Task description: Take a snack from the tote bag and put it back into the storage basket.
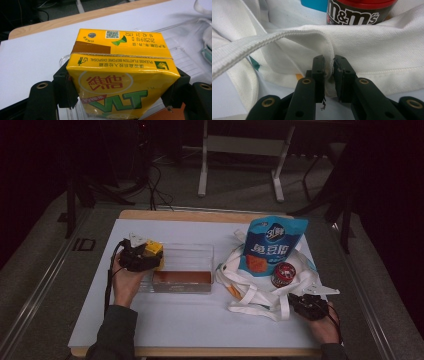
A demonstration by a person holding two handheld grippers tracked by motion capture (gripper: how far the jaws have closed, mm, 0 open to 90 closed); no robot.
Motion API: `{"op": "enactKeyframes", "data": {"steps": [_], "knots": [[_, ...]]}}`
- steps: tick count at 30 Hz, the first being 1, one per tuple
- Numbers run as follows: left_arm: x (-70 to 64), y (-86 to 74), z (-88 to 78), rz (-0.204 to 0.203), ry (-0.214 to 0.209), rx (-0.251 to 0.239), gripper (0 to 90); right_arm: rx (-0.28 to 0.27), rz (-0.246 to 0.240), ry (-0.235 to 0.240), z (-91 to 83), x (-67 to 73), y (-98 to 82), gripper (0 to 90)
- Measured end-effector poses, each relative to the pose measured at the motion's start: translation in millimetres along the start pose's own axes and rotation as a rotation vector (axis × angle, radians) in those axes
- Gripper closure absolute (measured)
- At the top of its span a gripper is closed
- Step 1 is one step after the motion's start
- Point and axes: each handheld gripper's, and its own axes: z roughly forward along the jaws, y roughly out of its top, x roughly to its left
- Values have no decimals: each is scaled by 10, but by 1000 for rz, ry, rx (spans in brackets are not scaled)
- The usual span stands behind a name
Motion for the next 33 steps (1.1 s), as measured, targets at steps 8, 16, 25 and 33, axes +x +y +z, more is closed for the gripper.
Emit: {"op": "enactKeyframes", "data": {"steps": [8, 16, 25, 33], "knots": [[0, -89, 47, -8, 11, 30, 288, -1, 0, 0, 0, 0, -1, 788], [-23, -172, 85, 4, 25, 61, 285, -1, 0, -2, 0, 1, -2, 788], [19, -219, 40, -29, 10, 75, 278, -2, 1, -3, 0, 3, -2, 787], [-23, -240, -29, -18, 27, 87, 257, -1, 1, -4, 0, 4, -2, 787]]}}
